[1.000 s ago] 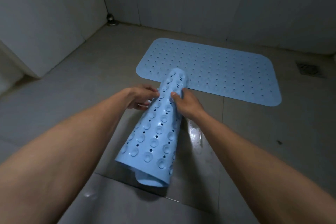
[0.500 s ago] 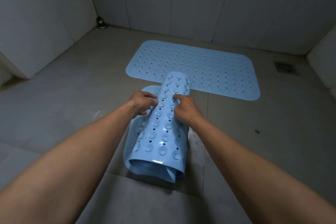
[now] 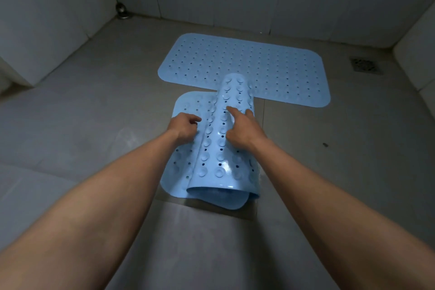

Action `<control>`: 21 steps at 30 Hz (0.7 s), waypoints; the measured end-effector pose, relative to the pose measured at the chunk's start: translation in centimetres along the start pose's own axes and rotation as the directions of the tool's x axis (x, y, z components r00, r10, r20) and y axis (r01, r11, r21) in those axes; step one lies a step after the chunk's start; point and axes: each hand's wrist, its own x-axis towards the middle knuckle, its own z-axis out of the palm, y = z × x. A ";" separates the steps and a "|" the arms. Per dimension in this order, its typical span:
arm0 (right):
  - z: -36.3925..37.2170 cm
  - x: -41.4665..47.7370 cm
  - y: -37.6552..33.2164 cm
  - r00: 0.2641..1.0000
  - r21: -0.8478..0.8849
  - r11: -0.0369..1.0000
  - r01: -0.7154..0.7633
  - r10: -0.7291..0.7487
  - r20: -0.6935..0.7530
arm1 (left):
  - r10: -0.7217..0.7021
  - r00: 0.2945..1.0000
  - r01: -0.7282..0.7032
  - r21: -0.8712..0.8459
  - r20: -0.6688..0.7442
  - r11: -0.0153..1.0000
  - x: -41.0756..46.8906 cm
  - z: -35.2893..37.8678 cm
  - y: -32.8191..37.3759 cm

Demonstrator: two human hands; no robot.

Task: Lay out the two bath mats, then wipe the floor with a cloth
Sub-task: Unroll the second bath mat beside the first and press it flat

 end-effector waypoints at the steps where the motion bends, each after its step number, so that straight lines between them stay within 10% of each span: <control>1: 0.0 -0.2 0.1 1.000 0.008 1.000 0.004 -0.004 -0.008 | 0.005 1.000 -0.006 0.042 0.026 0.999 -0.3 0.4 -0.2; 21: 1.1 -4.3 2.3 0.992 0.008 0.993 -0.122 0.122 -0.033 | 0.042 0.970 -0.163 0.507 0.241 0.846 -1.1 3.7 -4.0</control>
